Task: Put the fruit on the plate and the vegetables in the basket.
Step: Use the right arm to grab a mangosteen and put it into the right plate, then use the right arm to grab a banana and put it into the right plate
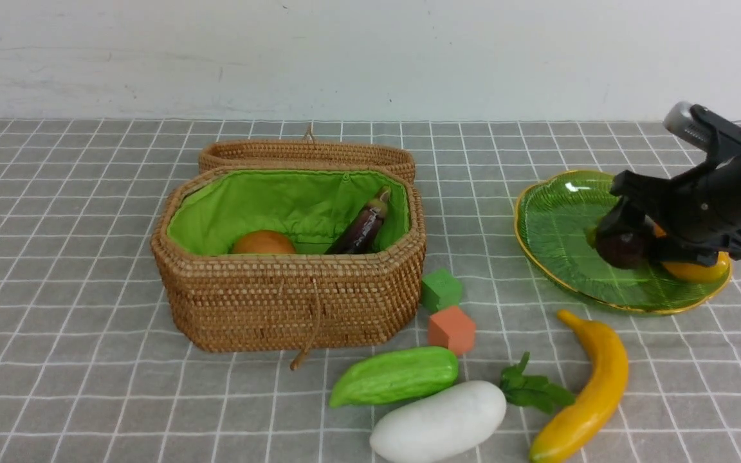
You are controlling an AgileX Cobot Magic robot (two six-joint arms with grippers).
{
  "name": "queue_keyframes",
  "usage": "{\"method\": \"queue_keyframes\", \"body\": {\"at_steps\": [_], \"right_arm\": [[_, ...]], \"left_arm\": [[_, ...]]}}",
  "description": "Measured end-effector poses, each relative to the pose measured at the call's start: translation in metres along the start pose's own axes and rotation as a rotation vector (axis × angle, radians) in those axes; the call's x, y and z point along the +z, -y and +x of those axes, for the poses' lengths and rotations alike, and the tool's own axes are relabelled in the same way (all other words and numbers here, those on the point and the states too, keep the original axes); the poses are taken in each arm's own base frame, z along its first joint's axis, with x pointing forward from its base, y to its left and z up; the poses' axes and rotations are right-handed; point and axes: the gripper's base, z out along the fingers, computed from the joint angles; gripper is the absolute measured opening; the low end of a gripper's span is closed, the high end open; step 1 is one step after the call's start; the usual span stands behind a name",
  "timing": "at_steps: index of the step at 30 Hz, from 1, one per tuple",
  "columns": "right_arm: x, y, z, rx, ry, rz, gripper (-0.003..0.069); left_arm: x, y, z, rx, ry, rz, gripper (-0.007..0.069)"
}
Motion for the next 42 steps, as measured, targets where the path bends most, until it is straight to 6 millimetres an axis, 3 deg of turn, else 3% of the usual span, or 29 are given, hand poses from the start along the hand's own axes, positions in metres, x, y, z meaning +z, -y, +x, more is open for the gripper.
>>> {"method": "queue_keyframes", "body": {"at_steps": [6, 14, 17, 22, 26, 29, 31, 34, 38, 39, 40, 42], "right_arm": [[-0.001, 0.000, 0.002, 0.002, -0.026, -0.003, 0.0670], [-0.036, -0.016, 0.014, -0.035, -0.101, -0.040, 0.0643], [-0.038, -0.022, 0.040, -0.067, -0.148, -0.038, 0.0608], [-0.011, -0.009, 0.097, -0.078, -0.280, 0.029, 0.0584], [0.007, 0.007, 0.117, -0.062, -0.318, 0.078, 0.0575], [0.009, 0.007, 0.116, -0.058, -0.306, 0.078, 0.0553], [0.009, 0.007, 0.116, -0.080, -0.305, 0.072, 0.0481], [0.005, 0.003, 0.115, -0.101, -0.306, 0.040, 0.0309], [-0.013, -0.012, 0.103, -0.142, -0.269, -0.023, 0.0324], [-0.027, -0.025, 0.088, -0.170, -0.215, -0.064, 0.0324], [-0.029, -0.026, 0.086, -0.173, -0.208, -0.068, 0.0324], [-0.049, -0.047, 0.056, -0.208, -0.102, -0.119, 0.0324]], "left_arm": [[0.000, 0.000, 0.000, 0.000, 0.000, 0.000, 0.0094], [0.000, 0.000, 0.000, 0.000, 0.000, 0.000, 0.0103], [0.000, 0.000, 0.000, 0.000, 0.000, 0.000, 0.0107], [0.000, 0.000, 0.000, 0.000, 0.000, 0.000, 0.0112], [0.000, 0.000, 0.000, 0.000, 0.000, 0.000, 0.0113], [0.000, 0.000, 0.000, 0.000, 0.000, 0.000, 0.0117], [0.000, 0.000, 0.000, 0.000, 0.000, 0.000, 0.0121], [0.000, 0.000, 0.000, 0.000, 0.000, 0.000, 0.0124], [0.000, 0.000, 0.000, 0.000, 0.000, 0.000, 0.0127], [0.000, 0.000, 0.000, 0.000, 0.000, 0.000, 0.0129], [0.000, 0.000, 0.000, 0.000, 0.000, 0.000, 0.0129], [0.000, 0.000, 0.000, 0.000, 0.000, 0.000, 0.0132]]}}
